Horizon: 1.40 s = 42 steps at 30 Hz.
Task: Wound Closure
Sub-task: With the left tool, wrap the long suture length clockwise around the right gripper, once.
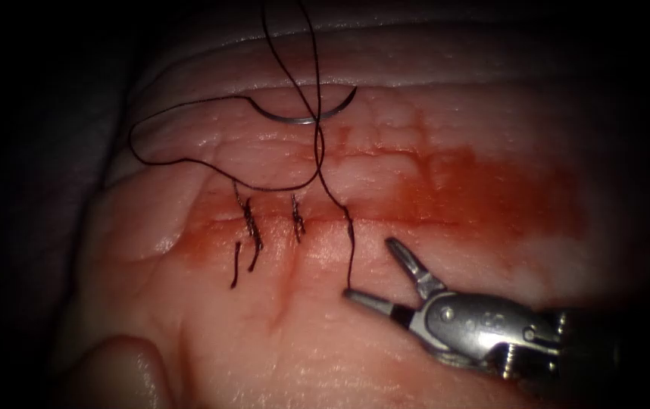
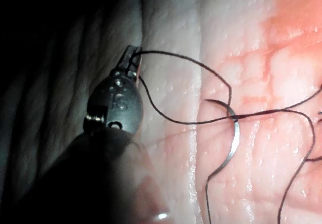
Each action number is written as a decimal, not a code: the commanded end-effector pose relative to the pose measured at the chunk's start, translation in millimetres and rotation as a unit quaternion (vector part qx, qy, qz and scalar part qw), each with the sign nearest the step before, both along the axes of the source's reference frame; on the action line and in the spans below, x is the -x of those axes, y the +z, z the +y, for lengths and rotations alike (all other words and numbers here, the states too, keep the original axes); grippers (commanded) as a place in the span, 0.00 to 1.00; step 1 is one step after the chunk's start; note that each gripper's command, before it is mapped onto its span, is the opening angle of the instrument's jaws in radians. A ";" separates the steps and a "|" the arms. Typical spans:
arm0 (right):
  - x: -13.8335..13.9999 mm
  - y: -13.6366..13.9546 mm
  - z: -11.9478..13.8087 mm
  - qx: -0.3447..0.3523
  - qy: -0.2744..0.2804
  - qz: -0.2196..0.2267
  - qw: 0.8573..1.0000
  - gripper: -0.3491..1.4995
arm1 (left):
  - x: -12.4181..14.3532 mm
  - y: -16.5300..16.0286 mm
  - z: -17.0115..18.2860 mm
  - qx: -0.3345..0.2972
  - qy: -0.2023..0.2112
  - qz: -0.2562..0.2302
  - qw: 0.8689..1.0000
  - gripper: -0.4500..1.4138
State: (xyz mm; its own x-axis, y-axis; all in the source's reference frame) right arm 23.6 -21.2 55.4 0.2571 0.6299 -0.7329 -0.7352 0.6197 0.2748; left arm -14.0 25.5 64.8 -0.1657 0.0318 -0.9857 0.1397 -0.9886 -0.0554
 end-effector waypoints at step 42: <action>-6.3 4.2 16.6 -0.077 -0.030 0.239 0.968 0.00 | 2.4 -14.9 -24.7 0.024 0.060 -0.076 0.995 0.00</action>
State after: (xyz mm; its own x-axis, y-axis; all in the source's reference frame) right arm 29.0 -4.4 59.2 -0.0649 0.7423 -0.6670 -0.4460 0.5763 0.6848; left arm -15.9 0.6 49.4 -0.0036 -0.0210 -0.9998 0.2620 -0.9649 0.0193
